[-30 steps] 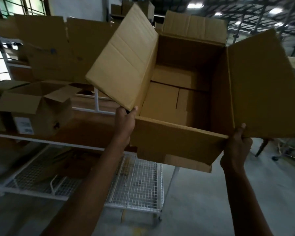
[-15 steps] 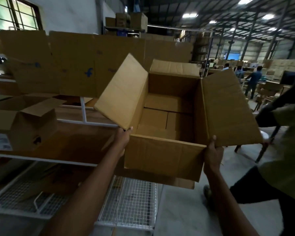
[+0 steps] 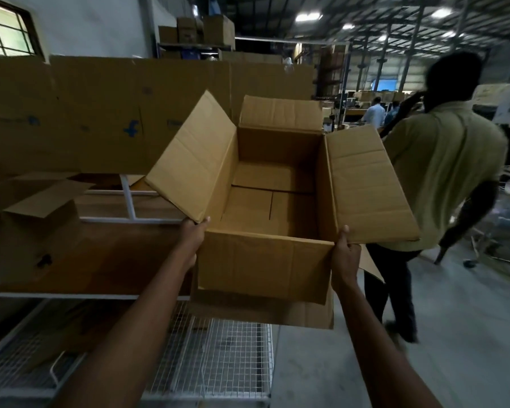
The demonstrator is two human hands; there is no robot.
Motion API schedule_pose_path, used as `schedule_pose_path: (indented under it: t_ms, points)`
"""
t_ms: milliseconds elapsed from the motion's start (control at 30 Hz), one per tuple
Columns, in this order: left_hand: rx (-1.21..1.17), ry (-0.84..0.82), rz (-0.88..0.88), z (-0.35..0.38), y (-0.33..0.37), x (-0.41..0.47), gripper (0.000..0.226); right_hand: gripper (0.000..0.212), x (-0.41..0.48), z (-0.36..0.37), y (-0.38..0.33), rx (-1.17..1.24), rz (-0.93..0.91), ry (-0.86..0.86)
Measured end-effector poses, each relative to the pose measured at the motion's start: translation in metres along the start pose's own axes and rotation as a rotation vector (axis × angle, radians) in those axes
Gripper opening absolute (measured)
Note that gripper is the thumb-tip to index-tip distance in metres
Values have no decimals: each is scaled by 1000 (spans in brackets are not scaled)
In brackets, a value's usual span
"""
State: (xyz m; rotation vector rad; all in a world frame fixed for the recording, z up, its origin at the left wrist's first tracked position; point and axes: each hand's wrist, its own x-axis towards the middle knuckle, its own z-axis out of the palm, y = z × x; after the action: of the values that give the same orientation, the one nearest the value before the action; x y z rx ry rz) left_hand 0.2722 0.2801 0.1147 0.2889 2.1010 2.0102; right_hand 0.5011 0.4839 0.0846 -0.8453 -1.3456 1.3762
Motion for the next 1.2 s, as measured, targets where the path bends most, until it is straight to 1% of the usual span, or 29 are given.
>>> schedule_pose_path:
  t_ms: [100,200,333,433,500,533,600,633,667,733,767,900,967,1067,1200]
  points:
    - [1,-7,3,-1,-1,12,42,65,8,5,0,-23,20,4]
    - [-1,-12,18,-1,1,22,41,57,13,13,-3,-56,-1,12]
    - [-12,-15,58,-1,13,38,39,60,26,24,-5,-8,10,9]
    - [-28,-56,18,-1,14,50,39,57,36,28,-1,-1,28,-5]
    - [-33,-69,-21,-1,9,55,41,61,39,29,1,-14,39,-30]
    - [-38,-70,-28,0,8,55,42,56,39,30,0,-7,35,-44]
    - [-43,-57,-19,2,10,55,43,36,38,32,-8,21,9,-66]
    - [-42,-55,-6,3,12,57,43,35,38,34,-11,21,-2,-67]
    - [-35,-56,7,4,13,61,42,40,40,36,-13,19,-12,-60]
    - [-23,-48,48,5,21,65,41,57,40,40,-17,31,-10,-51]
    - [-15,-44,67,6,25,69,40,62,43,41,-19,53,-11,-60]
    - [-4,-62,75,11,31,75,41,65,47,43,-26,14,15,-78]
    - [7,-74,44,16,24,79,41,62,56,42,-15,-16,57,-98]
    - [47,-103,-72,21,1,82,44,53,77,40,17,-74,130,-168]
    - [83,-108,-189,26,-38,89,43,53,77,38,49,-156,215,-180]
